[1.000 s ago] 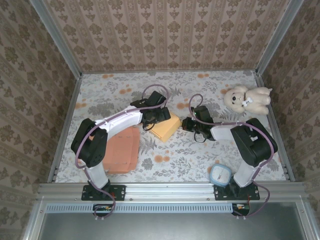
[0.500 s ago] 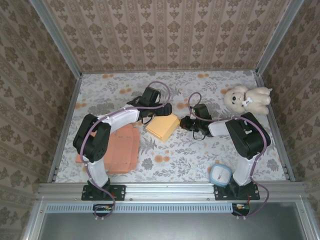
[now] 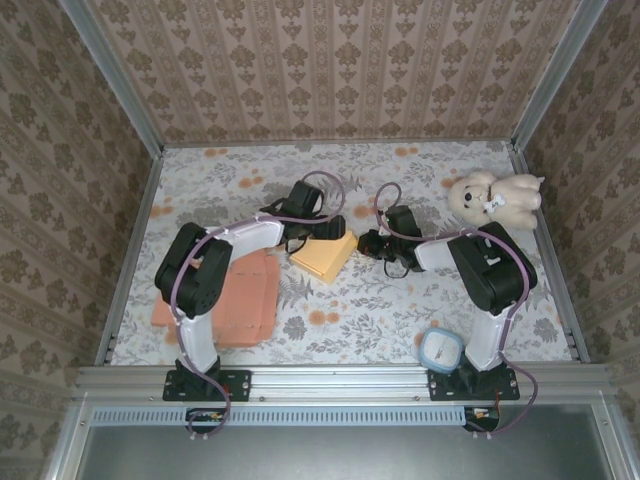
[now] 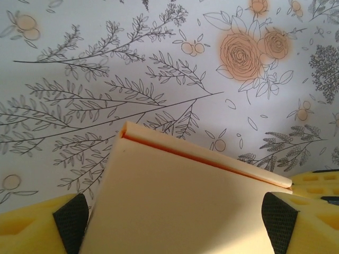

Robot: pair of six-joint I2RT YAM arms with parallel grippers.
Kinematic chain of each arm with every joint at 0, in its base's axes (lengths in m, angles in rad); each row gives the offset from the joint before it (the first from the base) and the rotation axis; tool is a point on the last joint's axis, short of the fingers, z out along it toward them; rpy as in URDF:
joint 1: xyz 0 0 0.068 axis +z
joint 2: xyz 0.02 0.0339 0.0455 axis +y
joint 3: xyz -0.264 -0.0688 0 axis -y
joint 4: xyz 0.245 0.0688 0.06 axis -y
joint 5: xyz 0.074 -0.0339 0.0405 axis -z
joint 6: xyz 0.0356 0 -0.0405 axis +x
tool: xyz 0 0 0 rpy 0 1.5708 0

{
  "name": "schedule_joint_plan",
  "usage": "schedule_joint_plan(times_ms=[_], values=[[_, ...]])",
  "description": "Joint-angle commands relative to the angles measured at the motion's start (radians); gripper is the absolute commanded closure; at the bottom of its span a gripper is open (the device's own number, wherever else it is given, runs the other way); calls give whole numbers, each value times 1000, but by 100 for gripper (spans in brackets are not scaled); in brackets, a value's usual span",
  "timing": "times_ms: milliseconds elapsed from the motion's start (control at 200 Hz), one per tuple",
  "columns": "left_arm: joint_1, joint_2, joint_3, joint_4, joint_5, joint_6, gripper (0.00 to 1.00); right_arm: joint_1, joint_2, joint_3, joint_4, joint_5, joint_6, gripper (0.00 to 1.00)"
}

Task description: Fold the paper box

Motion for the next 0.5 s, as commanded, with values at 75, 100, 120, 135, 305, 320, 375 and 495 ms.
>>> schedule_joint_plan(times_ms=[75, 100, 120, 135, 305, 320, 375, 495], values=[[-24, 45, 30, 28, 95, -7, 13, -2, 72, 21, 11, -12, 20, 100], [-29, 46, 29, 32, 103, -11, 13, -1, 75, 21, 17, -16, 22, 100], [-35, 46, 30, 35, 111, -15, 13, -2, 77, 23, 20, -20, 24, 100], [-39, 48, 30, 38, 118, -18, 13, -1, 78, 23, 23, -22, 26, 100], [-100, 49, 20, 113, 214, -69, 13, 0, 86, 37, 46, -54, 42, 100], [-106, 51, 21, 118, 225, -73, 13, 1, 86, 39, 48, -58, 43, 100], [-124, 58, 28, 139, 261, -88, 13, 3, 85, 44, 46, -66, 45, 100], [-156, 73, 52, 160, 318, -106, 14, 4, 71, 45, 49, -77, 41, 100]])
